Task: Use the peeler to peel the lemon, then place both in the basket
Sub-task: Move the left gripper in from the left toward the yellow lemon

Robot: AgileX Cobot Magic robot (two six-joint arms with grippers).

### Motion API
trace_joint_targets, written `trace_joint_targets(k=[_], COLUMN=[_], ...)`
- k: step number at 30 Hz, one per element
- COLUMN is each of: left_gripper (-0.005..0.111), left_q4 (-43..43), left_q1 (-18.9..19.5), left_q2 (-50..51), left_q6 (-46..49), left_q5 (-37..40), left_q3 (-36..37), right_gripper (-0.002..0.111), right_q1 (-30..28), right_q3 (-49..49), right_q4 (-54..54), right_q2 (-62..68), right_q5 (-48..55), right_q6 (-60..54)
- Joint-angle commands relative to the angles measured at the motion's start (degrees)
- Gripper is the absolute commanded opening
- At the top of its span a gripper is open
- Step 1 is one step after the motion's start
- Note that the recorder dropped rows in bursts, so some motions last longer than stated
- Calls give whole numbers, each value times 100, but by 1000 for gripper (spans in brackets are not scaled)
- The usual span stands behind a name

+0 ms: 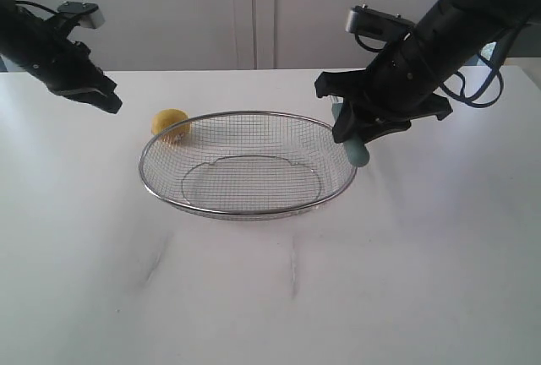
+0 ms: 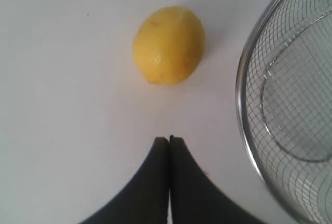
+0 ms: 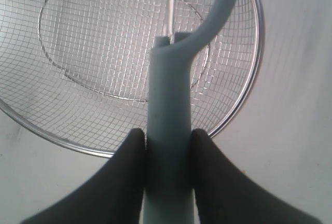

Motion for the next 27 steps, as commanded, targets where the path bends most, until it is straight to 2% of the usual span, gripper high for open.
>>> trace_joint_targets(k=[1,9,18,21,27], left_gripper=[0,0,1,12,52], left_q4=[-105,-151,-773,-835,-835], left_q1=[-227,-427,-428,-428,-428], left_q2=[313,954,1224,1224,1224], left_q6=[252,304,741,1046,1404], left_q5=[-40,-183,-220,-220,-274], left_q3=[-468,-1333,-1484,-1484,-1484], right_gripper=[0,0,0,0,0], right_q1=[-11,-11,-11,-11,-11], right_q3=[23,23,23,23,23], right_q4=[16,16,16,16,16], right_q2=[-18,-18,-18,-18,-18], right_q5=[5,13,-81,-90,-102], right_q6=[-68,-68,-68,-68,-68])
